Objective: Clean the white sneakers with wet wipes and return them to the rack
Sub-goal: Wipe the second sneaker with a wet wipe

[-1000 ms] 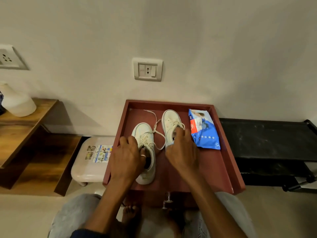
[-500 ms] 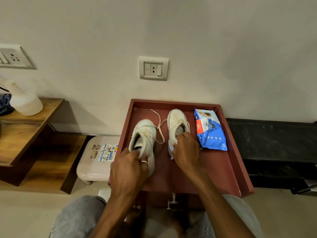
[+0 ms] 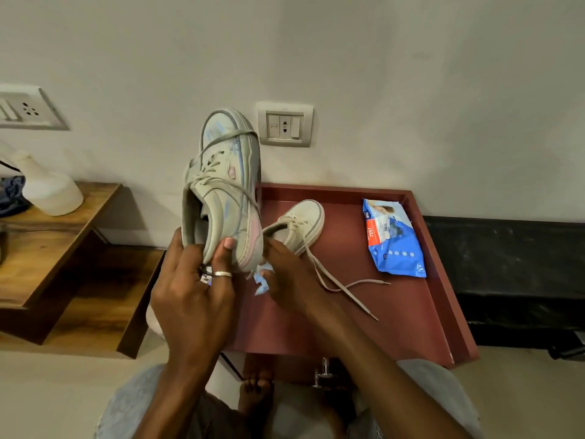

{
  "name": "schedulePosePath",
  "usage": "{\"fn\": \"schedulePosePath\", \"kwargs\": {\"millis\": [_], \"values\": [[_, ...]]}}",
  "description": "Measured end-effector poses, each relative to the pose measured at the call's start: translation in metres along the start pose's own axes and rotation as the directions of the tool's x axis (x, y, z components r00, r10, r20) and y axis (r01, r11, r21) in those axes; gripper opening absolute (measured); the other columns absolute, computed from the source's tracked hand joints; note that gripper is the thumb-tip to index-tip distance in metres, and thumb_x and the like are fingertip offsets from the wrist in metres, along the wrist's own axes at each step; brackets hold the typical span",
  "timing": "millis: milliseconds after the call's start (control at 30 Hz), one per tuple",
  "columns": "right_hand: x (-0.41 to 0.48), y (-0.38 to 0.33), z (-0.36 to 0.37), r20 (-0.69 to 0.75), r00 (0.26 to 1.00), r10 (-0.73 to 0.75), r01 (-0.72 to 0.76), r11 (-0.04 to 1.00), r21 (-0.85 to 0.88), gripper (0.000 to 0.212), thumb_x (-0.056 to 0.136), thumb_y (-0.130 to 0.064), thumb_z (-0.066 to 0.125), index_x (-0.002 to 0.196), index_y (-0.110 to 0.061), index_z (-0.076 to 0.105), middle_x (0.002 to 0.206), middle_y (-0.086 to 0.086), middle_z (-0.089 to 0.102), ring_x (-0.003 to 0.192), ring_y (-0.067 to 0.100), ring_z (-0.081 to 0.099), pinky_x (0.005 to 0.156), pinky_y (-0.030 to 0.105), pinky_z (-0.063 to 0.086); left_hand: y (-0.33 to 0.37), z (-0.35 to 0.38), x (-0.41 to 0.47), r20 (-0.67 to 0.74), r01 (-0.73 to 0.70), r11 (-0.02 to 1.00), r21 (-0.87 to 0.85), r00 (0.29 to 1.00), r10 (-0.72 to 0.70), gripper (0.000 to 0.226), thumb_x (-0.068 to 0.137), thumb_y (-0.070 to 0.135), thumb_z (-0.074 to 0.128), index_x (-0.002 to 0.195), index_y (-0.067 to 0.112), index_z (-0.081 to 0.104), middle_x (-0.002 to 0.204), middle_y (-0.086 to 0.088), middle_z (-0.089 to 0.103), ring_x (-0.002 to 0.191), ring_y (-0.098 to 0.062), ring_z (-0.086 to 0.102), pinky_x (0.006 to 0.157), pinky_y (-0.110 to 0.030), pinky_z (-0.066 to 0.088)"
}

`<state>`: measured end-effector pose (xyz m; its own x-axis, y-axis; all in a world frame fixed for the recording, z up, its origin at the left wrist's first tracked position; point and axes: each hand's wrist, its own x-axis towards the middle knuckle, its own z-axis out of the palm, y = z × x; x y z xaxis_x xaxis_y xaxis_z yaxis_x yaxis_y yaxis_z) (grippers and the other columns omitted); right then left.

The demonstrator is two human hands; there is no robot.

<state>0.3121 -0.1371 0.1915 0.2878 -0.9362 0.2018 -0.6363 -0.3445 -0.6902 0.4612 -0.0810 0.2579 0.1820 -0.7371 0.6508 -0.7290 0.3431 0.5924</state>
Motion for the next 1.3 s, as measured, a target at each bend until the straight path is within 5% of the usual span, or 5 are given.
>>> {"fn": "schedulePosePath", "kwargs": {"millis": [167,400,633,1000,1300], "values": [[0.003,0.017,-0.024,-0.165,0.959,0.232,-0.242,0.969,-0.041,0.025,0.085,-0.010,0.052,0.105,-0.018,0.067,0.098,0.003,0.070,0.089,0.022,0.068,0.076,0.041,0.056,-0.007,-0.001,0.001,0.006,0.007,0.999,-0.038,1.000,-0.006,0.033,0.101,0.030,0.059,0.096,-0.002,0.065,0.111,-0.014,0.066,0.091,-0.015,0.062,0.069,-0.012,0.043],[-0.006,0.046,-0.053,-0.038,0.784,0.620,-0.616,0.768,-0.173,0.035,0.083,-0.047,0.061,0.067,-0.016,0.055,0.046,0.000,0.060,0.042,0.012,0.058,0.049,0.024,0.036,-0.014,0.003,-0.002,0.011,0.023,0.995,-0.099,1.000,-0.022,0.039,0.101,0.036,0.057,0.094,-0.002,0.065,0.098,-0.012,0.065,0.081,-0.023,0.063,0.058,-0.047,0.053],[0.002,0.052,-0.024,-0.066,0.807,0.587,-0.574,0.751,-0.327,0.013,0.085,-0.026,0.053,0.078,-0.017,0.057,0.080,0.010,0.065,0.088,0.033,0.068,0.082,0.040,0.055,-0.015,0.005,-0.006,0.058,0.061,0.979,-0.194,0.997,-0.051,0.028,0.099,0.028,0.061,0.104,0.002,0.069,0.115,-0.009,0.068,0.096,-0.015,0.066,0.069,-0.040,0.058],[0.090,-0.018,-0.096,-0.326,0.944,-0.056,-0.209,0.664,-0.718,0.009,0.085,-0.004,0.052,0.091,-0.009,0.058,0.080,0.009,0.064,0.066,0.034,0.060,0.049,0.026,0.016,-0.023,0.007,-0.005,0.022,0.107,0.975,-0.197,0.994,-0.104,0.027,0.100,0.028,0.059,0.109,0.004,0.068,0.123,-0.014,0.067,0.110,-0.022,0.067,0.078,-0.042,0.060],[0.076,0.015,-0.090,-0.301,0.938,0.172,-0.292,0.862,-0.415,0.053,0.085,-0.016,0.056,0.137,-0.023,0.052,0.108,0.005,0.071,0.103,0.031,0.064,0.081,0.039,0.054,-0.032,0.003,-0.002,0.029,0.153,0.955,-0.254,0.988,-0.151,0.027,0.100,0.030,0.058,0.111,0.008,0.067,0.115,-0.001,0.066,0.100,-0.010,0.066,0.069,-0.040,0.059]]}}
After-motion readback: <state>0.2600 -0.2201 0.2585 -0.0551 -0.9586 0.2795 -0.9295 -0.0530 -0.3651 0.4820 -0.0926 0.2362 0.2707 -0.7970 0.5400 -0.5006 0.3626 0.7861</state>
